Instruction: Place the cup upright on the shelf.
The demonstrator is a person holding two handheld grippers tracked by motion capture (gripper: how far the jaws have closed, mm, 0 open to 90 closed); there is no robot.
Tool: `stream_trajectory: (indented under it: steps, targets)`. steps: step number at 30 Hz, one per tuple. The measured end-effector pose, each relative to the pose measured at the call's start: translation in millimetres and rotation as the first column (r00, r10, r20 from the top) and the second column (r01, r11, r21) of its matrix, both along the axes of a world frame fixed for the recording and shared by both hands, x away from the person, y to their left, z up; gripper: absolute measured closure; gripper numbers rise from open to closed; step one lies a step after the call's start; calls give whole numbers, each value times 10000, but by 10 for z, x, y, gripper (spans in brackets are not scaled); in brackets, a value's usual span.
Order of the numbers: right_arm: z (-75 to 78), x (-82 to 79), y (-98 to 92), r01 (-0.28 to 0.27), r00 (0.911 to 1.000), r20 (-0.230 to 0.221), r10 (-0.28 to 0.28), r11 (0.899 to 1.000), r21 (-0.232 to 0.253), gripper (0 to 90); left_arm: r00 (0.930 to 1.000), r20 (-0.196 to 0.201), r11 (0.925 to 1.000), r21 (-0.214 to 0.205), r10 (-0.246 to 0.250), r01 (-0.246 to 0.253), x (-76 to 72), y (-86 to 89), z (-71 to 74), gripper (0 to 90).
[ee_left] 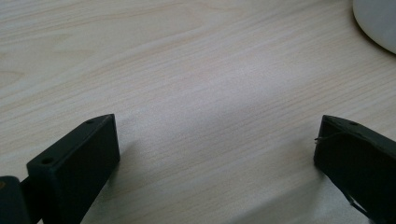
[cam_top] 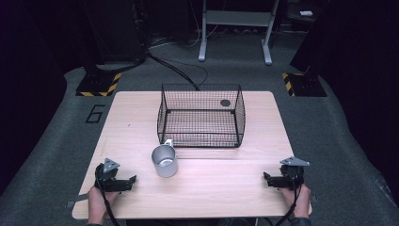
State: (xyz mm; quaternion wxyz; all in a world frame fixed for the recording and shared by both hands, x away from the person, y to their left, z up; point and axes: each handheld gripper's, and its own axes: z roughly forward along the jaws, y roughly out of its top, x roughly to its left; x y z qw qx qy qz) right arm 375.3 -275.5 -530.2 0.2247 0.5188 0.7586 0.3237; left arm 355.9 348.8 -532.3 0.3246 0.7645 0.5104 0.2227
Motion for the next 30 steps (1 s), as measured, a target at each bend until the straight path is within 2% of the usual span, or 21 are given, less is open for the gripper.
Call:
stream_trajectory:
  steps: [5, 10, 11, 14, 15, 21, 26, 29, 30]
  targets:
    - [2, 2, -1, 13, 10000, -47, -13, 10000, -16, 0, 10000, 58, 10000, -9, 77, -77, -1, -4, -3, 0]
    - [1, 2, -4, 27, 10000, -68, -27, 10000, -26, 0, 10000, -53, 9999, 91, -78, 78, -17, -15, 11, 0]
    - [1, 1, -3, 36, 10000, -62, -36, 10000, -30, 1, 10000, 13, 10000, -12, -80, 80, -23, -24, 1, 0]
    - [2, 1, -1, 69, 9999, -96, -69, 10000, 6, 3, 9998, -37, 9998, 24, -190, 190, -46, -36, 21, 0]
    - [2, 4, -5, 45, 10000, -79, -45, 10000, -15, 3, 9998, 121, 9998, -112, -138, 139, -53, -50, 19, 0]
    - [3, -1, -1, 109, 9999, -95, -109, 9999, 6, 7, 9984, 165, 9984, -145, -544, 547, -106, -112, 117, 0]
    - [3, -1, -1, 102, 9999, -94, -102, 9999, 6, 8, 9962, 410, 9958, -474, -764, 783, -162, -160, 218, 0]
    - [3, 0, -2, 105, 9999, -91, -105, 9999, 10, 8, 9949, 348, 9939, -542, -946, 964, -186, -182, 267, 0]
    - [3, -1, -2, 103, 9999, -90, -103, 9999, 11, 9, 9934, 469, 9921, -649, -1042, 1071, -207, -220, 307, 0]
